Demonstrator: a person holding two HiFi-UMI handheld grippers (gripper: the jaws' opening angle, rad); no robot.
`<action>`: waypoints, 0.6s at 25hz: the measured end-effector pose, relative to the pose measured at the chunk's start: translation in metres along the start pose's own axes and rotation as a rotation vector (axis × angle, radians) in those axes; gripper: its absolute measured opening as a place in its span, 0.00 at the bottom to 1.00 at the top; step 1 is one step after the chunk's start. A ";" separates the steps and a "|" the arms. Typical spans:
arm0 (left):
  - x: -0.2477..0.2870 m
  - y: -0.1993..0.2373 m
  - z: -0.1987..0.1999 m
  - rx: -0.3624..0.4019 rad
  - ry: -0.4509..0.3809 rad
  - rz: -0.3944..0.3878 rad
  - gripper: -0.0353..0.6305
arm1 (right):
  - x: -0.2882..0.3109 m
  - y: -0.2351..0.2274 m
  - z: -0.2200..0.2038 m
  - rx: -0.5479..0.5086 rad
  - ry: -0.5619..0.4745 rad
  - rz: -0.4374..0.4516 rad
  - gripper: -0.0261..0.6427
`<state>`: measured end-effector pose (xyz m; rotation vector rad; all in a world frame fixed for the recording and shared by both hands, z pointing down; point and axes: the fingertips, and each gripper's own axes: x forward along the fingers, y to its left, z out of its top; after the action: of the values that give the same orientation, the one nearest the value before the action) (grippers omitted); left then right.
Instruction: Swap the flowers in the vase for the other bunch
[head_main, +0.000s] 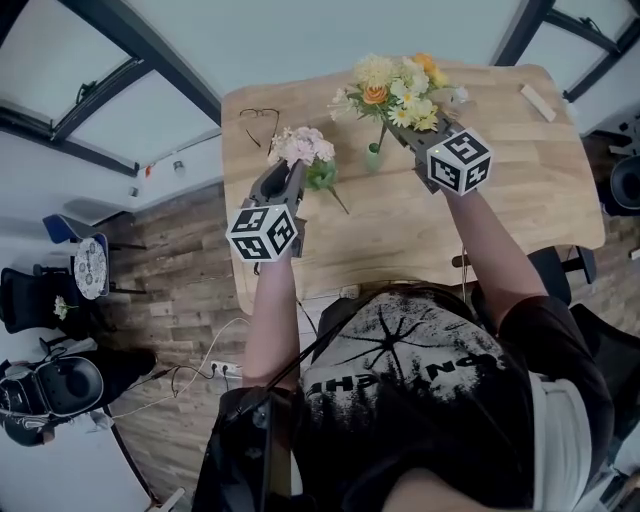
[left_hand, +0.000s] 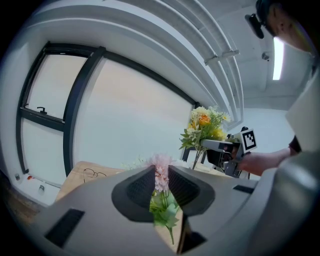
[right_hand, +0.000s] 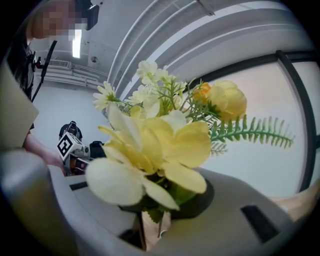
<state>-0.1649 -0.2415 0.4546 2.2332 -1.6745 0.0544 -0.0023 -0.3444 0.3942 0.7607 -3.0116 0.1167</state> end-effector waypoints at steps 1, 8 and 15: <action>0.000 0.001 -0.002 -0.001 0.003 0.000 0.19 | 0.003 -0.001 0.000 -0.003 0.002 0.002 0.17; 0.000 0.005 -0.009 -0.010 0.019 0.005 0.19 | 0.021 -0.007 -0.012 -0.002 0.028 0.009 0.17; 0.003 0.011 -0.019 -0.020 0.040 0.008 0.19 | 0.031 -0.013 -0.035 0.008 0.065 0.006 0.17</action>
<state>-0.1710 -0.2409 0.4756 2.1967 -1.6554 0.0830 -0.0233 -0.3674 0.4319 0.7329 -2.9538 0.1505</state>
